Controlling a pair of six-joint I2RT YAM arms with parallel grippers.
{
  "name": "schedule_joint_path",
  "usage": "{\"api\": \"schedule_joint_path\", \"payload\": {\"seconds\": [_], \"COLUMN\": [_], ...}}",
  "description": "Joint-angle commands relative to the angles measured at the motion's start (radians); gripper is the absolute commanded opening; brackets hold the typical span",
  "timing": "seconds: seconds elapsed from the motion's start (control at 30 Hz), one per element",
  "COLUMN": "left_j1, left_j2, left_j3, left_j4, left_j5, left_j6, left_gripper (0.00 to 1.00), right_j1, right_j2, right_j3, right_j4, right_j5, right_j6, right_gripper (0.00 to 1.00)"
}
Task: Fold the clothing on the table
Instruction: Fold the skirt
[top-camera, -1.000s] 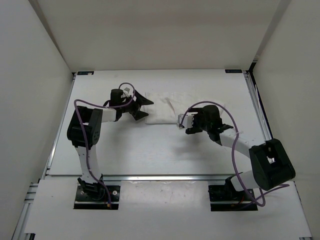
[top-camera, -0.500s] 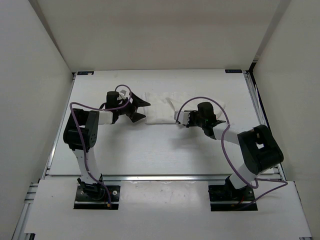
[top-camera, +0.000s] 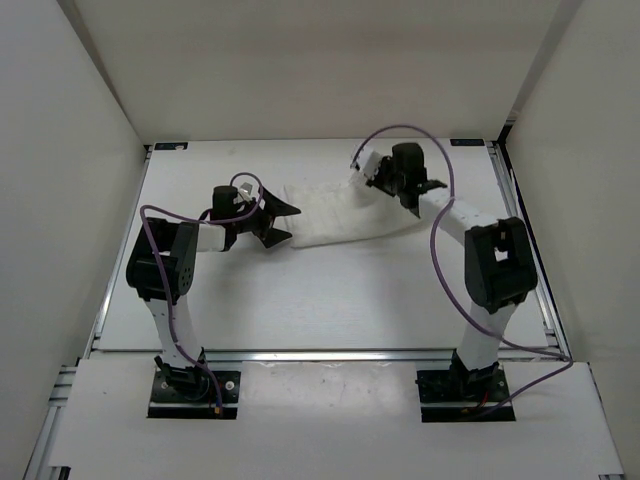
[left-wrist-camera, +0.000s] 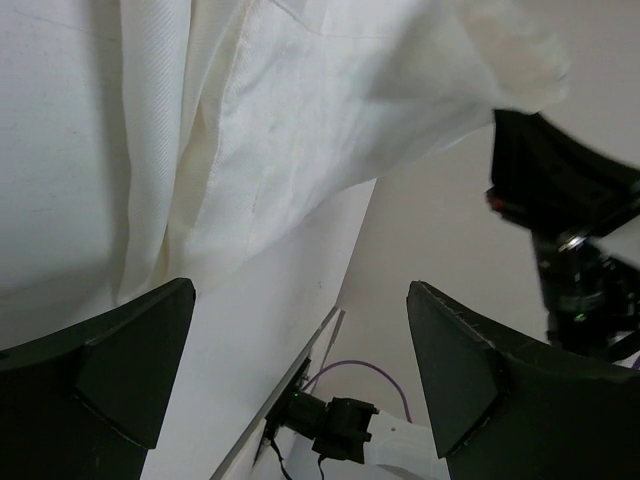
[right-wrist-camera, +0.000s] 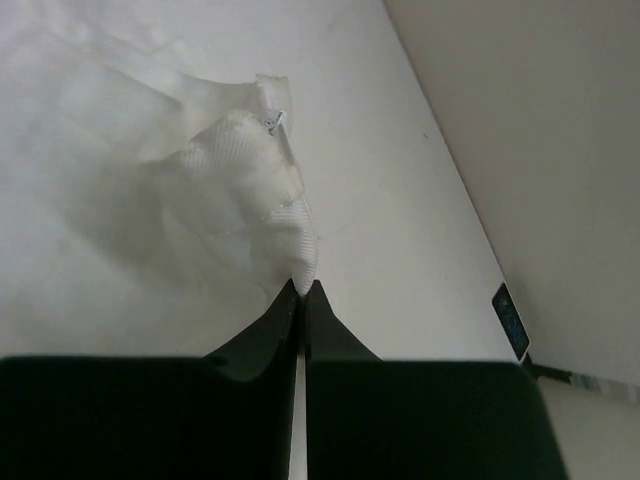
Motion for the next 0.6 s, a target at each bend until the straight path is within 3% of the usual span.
{"api": "schedule_joint_path", "payload": {"seconds": [0.0, 0.03, 0.13, 0.2, 0.27, 0.43, 0.5, 0.57], "left_j1": [0.002, 0.0, 0.002, 0.005, 0.005, 0.005, 0.007, 0.003], "left_j2": [-0.074, -0.077, -0.08, -0.086, -0.089, -0.095, -0.098, -0.094], "left_j3": [-0.012, -0.016, -0.019, -0.016, -0.015, -0.001, 0.008, 0.017], "left_j4": [0.031, 0.033, 0.033, 0.027, 0.028, 0.007, -0.002, -0.013], "left_j5": [0.018, 0.027, 0.024, 0.02, 0.024, 0.009, 0.005, 0.005], "left_j6": [-0.002, -0.002, -0.004, -0.002, -0.001, 0.014, 0.012, 0.015], "left_gripper": [0.99, 0.99, 0.98, 0.99, 0.99, 0.99, 0.99, 0.99], "right_j1": [-0.053, -0.064, -0.078, -0.099, -0.125, -0.173, -0.194, -0.214], "right_j2": [0.077, 0.117, 0.249, 0.318, 0.367, 0.395, 0.366, 0.306], "right_j3": [0.187, 0.231, 0.362, 0.457, 0.545, 0.65, 0.636, 0.625], "right_j4": [-0.201, -0.226, -0.298, -0.377, -0.445, -0.563, -0.574, -0.599], "right_j5": [0.08, 0.147, 0.354, 0.427, 0.47, 0.424, 0.343, 0.144], "right_j6": [0.205, 0.234, 0.254, 0.277, 0.321, 0.412, 0.435, 0.478], "right_gripper": [0.01, 0.04, 0.44, 0.63, 0.76, 0.78, 0.75, 0.67]}}
